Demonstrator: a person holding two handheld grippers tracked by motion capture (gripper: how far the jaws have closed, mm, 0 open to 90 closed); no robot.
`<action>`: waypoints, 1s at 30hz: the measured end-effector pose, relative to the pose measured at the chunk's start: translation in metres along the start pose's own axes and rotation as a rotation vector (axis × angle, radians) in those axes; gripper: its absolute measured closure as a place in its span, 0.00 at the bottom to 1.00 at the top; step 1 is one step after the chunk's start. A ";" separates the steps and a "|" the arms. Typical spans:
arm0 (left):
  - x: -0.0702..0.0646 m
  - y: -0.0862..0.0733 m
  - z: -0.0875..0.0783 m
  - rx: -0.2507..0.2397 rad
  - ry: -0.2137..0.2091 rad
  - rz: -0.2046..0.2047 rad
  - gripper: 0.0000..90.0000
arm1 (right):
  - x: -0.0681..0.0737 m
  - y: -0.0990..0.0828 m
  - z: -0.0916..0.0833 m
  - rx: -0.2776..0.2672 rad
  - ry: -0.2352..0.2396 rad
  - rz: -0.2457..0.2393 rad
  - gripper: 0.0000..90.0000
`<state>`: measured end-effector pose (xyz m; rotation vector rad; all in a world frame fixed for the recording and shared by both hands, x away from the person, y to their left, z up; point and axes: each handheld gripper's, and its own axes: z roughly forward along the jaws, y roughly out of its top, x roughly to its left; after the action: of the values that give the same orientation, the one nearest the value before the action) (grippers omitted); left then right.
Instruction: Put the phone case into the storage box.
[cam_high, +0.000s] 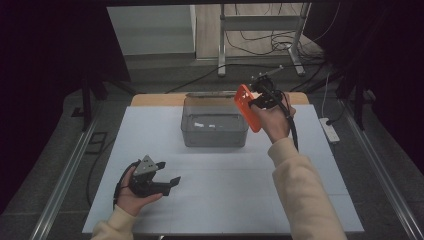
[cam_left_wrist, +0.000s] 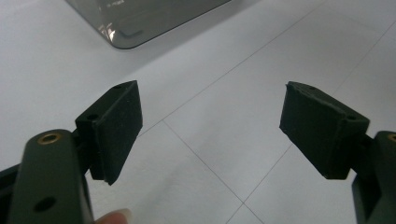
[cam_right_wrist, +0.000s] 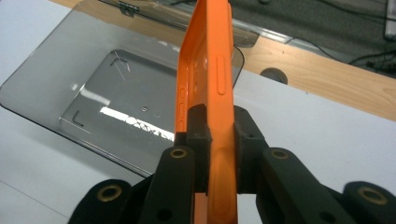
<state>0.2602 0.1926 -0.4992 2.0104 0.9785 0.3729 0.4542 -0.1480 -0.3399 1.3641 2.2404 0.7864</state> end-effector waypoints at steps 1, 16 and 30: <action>0.000 0.000 0.000 -0.001 0.000 -0.001 0.23 | 0.000 0.001 0.000 0.009 -0.002 0.004 0.89; 0.000 0.000 0.000 -0.003 -0.003 -0.001 0.23 | 0.007 0.016 0.011 0.071 -0.039 0.033 0.89; 0.001 0.000 -0.001 -0.007 -0.004 -0.001 0.23 | 0.011 0.020 0.027 0.098 -0.087 0.063 0.89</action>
<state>0.2603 0.1936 -0.4988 2.0041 0.9740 0.3705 0.4788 -0.1237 -0.3480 1.4914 2.2040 0.6316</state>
